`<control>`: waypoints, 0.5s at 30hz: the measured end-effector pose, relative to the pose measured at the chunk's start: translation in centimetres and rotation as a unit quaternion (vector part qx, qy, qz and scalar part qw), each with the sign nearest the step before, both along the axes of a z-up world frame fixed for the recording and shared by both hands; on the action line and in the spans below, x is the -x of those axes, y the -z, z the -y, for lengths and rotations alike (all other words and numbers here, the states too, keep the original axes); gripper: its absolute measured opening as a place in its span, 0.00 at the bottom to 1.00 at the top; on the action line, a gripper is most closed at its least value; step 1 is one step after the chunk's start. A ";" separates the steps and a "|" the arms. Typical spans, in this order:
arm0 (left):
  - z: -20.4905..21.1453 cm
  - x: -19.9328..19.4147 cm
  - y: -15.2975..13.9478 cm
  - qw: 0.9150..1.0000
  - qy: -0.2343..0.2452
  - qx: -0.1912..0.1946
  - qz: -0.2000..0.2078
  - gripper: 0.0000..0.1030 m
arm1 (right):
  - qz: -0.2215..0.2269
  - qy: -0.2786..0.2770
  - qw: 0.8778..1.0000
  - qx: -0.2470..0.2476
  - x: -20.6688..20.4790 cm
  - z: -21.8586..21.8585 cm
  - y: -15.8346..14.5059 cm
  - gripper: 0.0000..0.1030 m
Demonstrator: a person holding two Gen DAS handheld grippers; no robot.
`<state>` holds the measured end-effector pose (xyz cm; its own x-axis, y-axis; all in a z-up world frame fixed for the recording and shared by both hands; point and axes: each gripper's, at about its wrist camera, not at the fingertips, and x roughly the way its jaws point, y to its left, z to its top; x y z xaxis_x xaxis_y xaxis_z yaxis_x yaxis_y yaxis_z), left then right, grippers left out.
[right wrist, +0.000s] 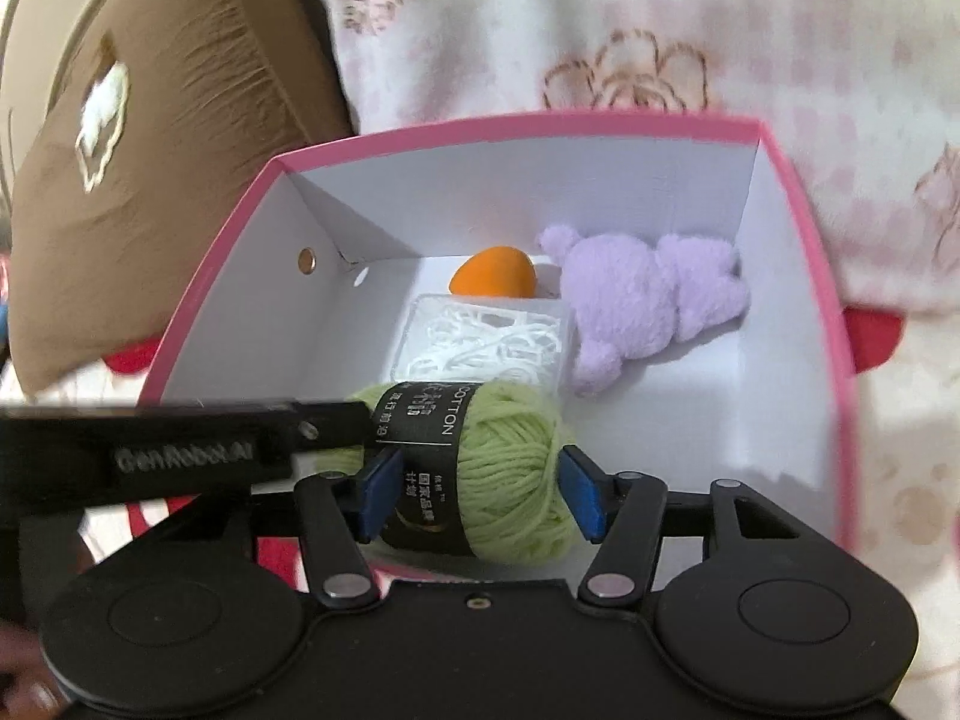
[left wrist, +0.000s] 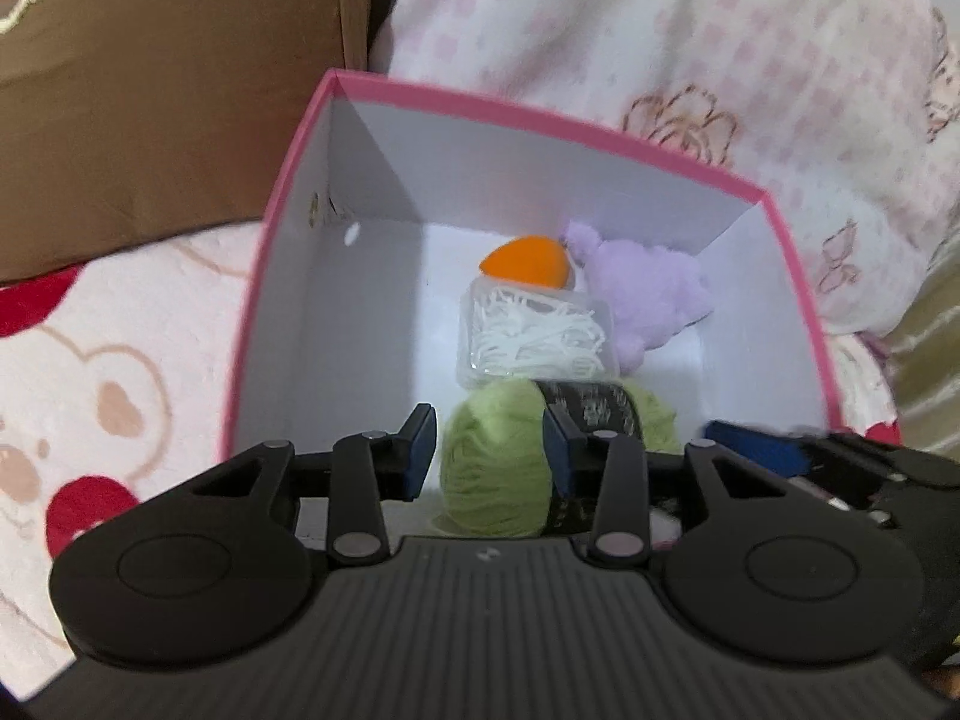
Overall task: Organize objects
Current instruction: 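Lower the yarn ball into the pink box and open the right tool, then withdraw the right tool and move it toward the white tissue pack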
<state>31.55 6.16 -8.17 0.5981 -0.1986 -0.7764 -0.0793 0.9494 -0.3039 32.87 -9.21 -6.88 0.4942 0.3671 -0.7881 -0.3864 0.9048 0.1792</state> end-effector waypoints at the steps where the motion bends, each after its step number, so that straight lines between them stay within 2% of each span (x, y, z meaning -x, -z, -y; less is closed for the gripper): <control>1: -0.3 0.3 -0.5 1.000 0.001 0.007 0.000 0.37 | 0.011 0.006 1.000 0.018 0.4 0.1 -0.6 0.61; 7: -1.0 2.7 -4.2 0.999 0.023 0.023 -0.002 0.38 | 0.029 -0.014 0.999 -0.013 2.7 2.5 -4.5 0.61; 11: -1.6 4.3 -6.3 0.999 0.028 0.031 0.003 0.38 | 0.040 -0.038 0.998 -0.002 4.6 2.9 -6.5 0.62; 15: -1.5 6.3 -8.7 0.999 0.031 0.014 0.001 0.38 | 0.042 -0.033 0.998 0.015 5.7 3.0 -7.7 0.62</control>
